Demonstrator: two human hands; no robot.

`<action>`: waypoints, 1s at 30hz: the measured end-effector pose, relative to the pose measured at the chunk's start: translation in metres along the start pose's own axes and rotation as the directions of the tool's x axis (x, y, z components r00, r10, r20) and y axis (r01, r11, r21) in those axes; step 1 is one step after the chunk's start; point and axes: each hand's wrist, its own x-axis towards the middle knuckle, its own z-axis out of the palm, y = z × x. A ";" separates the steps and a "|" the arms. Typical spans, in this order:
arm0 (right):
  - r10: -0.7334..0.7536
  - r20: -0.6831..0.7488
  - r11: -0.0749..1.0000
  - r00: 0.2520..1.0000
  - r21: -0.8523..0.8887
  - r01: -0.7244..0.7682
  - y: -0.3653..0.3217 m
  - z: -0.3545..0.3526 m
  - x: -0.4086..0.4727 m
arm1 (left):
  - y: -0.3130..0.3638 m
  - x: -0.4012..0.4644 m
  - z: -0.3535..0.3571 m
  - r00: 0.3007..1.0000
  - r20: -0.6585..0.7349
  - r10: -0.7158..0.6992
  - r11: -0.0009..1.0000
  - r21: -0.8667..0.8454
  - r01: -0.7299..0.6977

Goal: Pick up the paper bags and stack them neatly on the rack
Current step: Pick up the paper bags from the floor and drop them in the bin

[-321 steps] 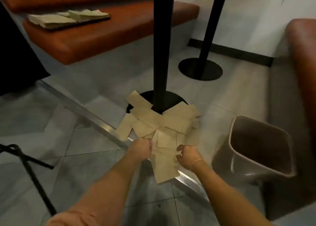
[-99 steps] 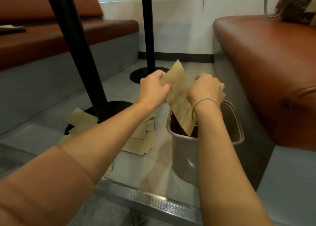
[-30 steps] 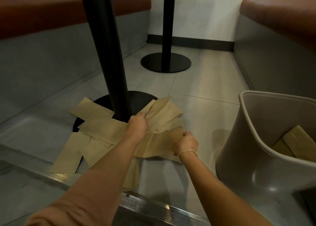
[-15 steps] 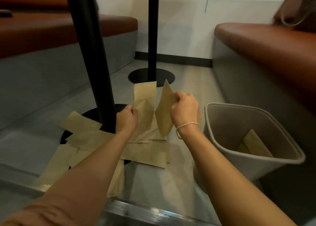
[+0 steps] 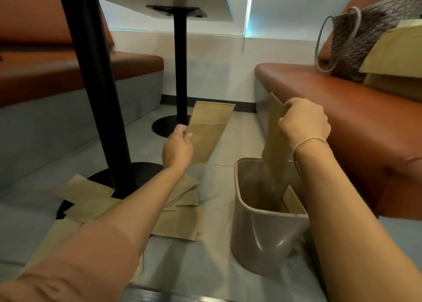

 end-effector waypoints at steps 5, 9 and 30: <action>-0.103 0.167 0.993 0.981 -0.044 0.112 0.011 0.022 -0.005 | 0.017 -0.007 0.001 0.983 0.138 0.122 0.990 -0.089 -0.111; -0.351 0.185 0.935 0.918 0.013 0.355 0.005 0.030 -0.009 | 0.031 -0.013 0.004 0.952 0.226 0.205 0.974 -0.140 -0.176; -0.121 0.340 0.981 0.932 -0.100 0.164 0.006 0.067 -0.025 | -0.046 -0.017 0.014 0.908 0.414 -0.072 0.972 0.232 -0.029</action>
